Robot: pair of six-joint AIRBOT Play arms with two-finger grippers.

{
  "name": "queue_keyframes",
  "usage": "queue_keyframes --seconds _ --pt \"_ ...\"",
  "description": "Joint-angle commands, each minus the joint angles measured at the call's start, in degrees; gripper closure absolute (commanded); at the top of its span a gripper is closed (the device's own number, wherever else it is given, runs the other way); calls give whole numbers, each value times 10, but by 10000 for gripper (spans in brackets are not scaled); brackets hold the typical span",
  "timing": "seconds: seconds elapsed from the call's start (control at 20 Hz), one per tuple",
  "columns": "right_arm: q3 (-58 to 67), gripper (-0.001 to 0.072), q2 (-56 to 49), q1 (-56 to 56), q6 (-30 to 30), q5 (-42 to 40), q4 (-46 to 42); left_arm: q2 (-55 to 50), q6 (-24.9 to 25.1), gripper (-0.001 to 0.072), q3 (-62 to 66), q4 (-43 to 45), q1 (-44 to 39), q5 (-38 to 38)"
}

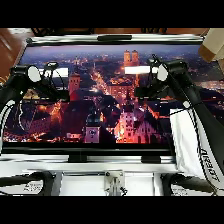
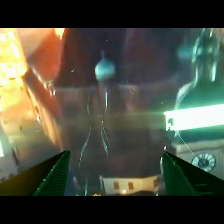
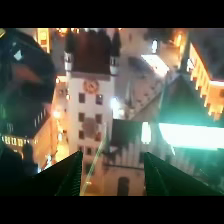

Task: Fold the shirts.

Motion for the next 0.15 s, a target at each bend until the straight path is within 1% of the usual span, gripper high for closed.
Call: queue_keyframes --seconds 0.0,0.1 --pt "0 212 0 1 0 0 0 0 2 -11 0 -1 0 2" --pt "0 212 0 1 0 0 0 0 1 -11 0 -1 0 2"
